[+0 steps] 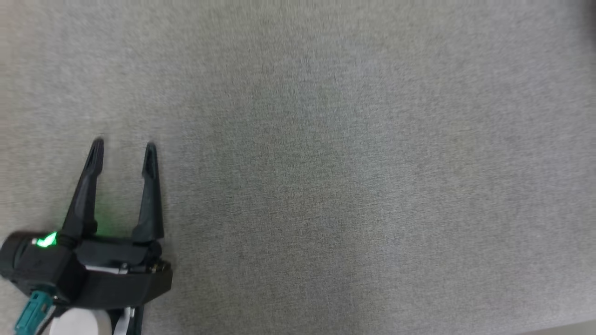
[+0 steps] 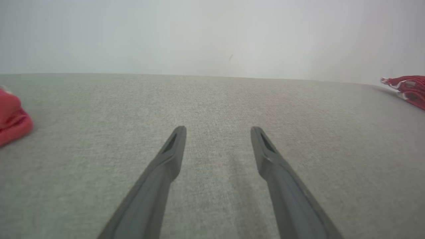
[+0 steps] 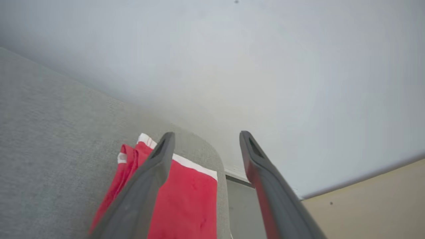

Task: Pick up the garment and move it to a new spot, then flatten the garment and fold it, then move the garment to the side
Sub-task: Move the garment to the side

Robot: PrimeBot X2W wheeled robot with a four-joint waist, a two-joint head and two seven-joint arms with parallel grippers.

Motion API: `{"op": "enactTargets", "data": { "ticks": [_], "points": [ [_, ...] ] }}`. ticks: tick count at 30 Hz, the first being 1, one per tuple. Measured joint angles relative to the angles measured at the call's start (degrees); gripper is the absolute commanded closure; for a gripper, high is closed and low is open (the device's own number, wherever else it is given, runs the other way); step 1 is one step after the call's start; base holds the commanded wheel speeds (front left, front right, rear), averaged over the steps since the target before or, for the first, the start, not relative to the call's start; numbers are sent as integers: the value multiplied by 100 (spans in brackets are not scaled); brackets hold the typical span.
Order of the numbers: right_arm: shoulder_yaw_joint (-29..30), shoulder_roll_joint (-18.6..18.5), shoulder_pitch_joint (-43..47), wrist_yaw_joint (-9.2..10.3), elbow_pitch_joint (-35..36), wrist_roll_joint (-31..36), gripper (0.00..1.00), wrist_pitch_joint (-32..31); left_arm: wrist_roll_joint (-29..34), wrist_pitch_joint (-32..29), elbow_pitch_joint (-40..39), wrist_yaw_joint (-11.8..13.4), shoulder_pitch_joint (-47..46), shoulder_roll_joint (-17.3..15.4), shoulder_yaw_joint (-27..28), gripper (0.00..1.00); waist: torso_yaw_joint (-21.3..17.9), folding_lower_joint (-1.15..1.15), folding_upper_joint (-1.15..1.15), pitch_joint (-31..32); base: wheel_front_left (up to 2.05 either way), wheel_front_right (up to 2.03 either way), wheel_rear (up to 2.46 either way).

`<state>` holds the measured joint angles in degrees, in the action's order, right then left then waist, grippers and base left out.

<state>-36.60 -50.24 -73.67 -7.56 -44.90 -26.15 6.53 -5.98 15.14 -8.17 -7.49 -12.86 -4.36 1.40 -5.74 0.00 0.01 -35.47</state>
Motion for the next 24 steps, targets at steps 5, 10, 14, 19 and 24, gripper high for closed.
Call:
{"op": "enactTargets", "data": {
  "ticks": [5,10,14,19,24],
  "points": [
    [36,386,369,0,199,-73,0,463,-80,-1,252,1,256,46,153,0,24,0,0,396,0,0,0],
    [416,991,1047,0,530,-313,0,760,-141,-1,427,41,619,90,334,0,80,-1,-1,918,0,0,0],
    [906,1477,1773,0,877,-308,0,839,-192,-2,553,41,918,110,489,0,133,-1,-1,1379,0,0,0],
    [1785,2152,3052,0,1564,35,0,847,-254,-1,722,41,1111,129,552,0,231,-2,-2,1927,0,0,0],
    [2448,2847,4454,0,2296,448,0,856,-283,-1,895,40,1207,134,573,0,376,-2,-2,2397,0,0,0]
  ]
}}
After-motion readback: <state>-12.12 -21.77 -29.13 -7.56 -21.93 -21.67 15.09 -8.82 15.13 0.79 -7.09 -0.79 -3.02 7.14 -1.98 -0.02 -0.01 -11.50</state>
